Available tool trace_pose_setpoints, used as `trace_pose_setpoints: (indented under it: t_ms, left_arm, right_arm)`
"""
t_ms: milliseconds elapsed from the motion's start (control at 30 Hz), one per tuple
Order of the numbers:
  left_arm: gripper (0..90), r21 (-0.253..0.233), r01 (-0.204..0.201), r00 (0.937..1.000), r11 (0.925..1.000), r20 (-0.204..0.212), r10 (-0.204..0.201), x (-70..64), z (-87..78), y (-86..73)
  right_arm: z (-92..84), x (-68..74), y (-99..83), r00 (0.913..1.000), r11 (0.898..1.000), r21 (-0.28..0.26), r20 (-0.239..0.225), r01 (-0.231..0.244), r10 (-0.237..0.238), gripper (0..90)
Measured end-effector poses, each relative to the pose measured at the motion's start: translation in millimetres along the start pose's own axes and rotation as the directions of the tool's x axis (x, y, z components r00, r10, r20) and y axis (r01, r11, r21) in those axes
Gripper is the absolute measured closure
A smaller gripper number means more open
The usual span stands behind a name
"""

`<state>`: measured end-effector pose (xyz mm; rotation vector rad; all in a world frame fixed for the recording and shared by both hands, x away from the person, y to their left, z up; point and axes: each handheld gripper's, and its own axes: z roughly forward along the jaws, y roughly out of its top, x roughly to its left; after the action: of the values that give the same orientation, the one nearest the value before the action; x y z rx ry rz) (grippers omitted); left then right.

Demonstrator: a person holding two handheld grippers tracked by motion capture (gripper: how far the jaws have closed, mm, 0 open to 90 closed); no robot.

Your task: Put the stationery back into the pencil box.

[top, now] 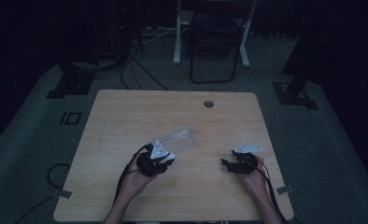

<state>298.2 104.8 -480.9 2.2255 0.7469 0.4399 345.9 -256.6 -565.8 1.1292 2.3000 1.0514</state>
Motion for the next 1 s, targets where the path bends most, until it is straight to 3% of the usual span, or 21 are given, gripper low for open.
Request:
trace_pose_setpoints:
  t_ms: [1000]
  left_arm:
    - [71.1, -0.017, 0.006, 0.9985, 0.9998, -0.054, -0.007, 13.3, 13.1, 10.6]
  right_arm:
    - [0.0, 0.0, 0.0, 1.0000, 1.000, 0.000, 0.000, 0.000, 0.000, 32.4]
